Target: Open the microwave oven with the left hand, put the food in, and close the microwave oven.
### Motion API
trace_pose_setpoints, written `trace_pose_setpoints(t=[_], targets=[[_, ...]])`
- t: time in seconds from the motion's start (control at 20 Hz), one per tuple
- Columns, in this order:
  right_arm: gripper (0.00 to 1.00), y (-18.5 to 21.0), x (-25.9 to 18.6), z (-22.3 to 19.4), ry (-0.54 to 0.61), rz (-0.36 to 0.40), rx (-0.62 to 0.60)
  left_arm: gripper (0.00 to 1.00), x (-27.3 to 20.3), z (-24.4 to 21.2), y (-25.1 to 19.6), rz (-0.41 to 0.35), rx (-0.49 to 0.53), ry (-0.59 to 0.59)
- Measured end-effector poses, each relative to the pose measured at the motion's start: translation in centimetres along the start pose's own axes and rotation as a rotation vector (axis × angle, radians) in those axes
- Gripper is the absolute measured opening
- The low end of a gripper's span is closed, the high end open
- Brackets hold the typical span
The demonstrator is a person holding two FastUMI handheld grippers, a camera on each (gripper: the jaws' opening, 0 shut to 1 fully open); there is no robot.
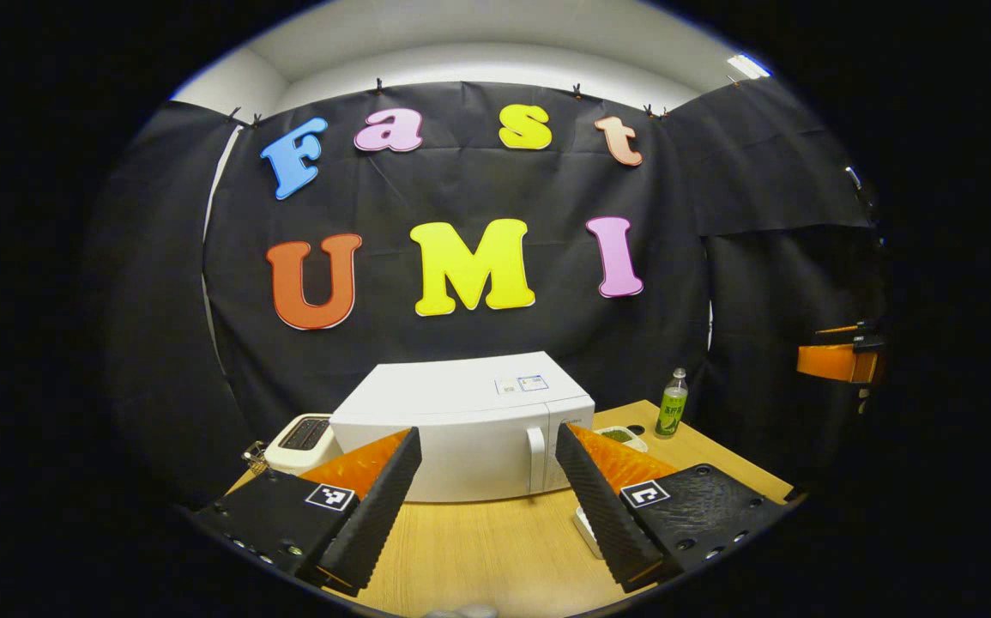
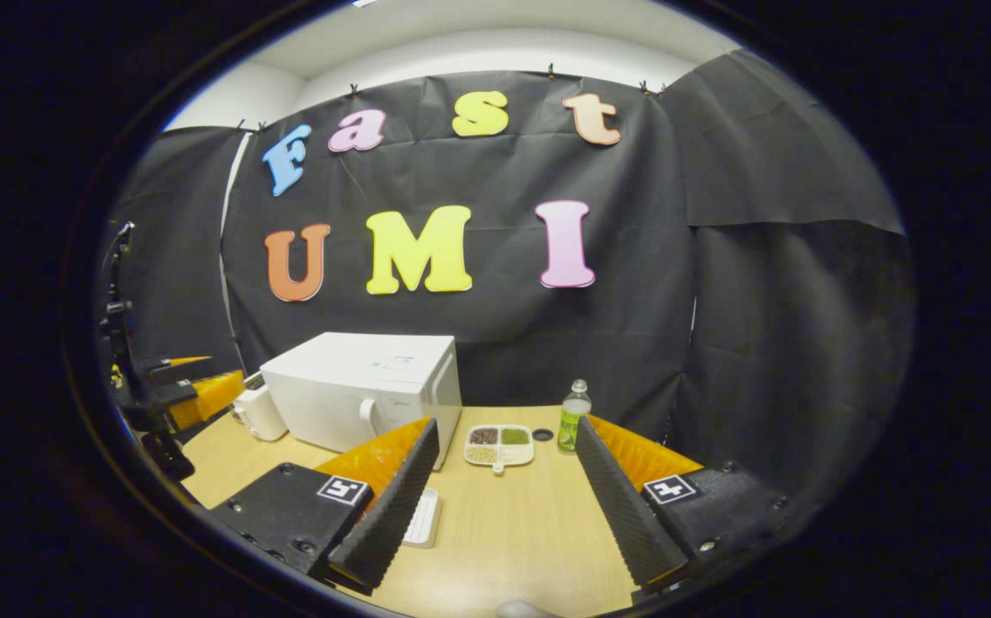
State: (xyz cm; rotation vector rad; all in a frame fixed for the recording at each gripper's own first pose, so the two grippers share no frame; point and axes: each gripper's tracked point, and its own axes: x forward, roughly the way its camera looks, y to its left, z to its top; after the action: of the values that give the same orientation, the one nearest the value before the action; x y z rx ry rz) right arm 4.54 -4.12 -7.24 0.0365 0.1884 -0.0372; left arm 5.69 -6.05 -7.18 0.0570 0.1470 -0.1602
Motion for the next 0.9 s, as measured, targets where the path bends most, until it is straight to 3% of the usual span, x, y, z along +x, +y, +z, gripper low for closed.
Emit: trace_pose_setpoints(t=[0.5, 0.8, 0.85, 0.9], targets=[[0.94, 1.8, -0.3, 0.9, -0.049, 0.013, 0.017, 0.96, -5.9, 2.6, 5.5, 0.126, -0.043, -0.023], [0.94, 3.4, -0.3, 2.2, -0.074, 0.034, 0.003, 0.96, -7.2, 2.5, 7.4, 0.158, -0.053, -0.026], [1.00, 3.8, -0.4, 2.3, -0.075, 0.041, 0.002, 0.96, -7.3, 2.6, 7.6, 0.161, -0.054, -0.026], [1.00, 4.0, -0.4, 2.3, -0.078, 0.046, 0.001, 0.96, -7.4, 2.6, 7.8, 0.163, -0.054, -0.029]])
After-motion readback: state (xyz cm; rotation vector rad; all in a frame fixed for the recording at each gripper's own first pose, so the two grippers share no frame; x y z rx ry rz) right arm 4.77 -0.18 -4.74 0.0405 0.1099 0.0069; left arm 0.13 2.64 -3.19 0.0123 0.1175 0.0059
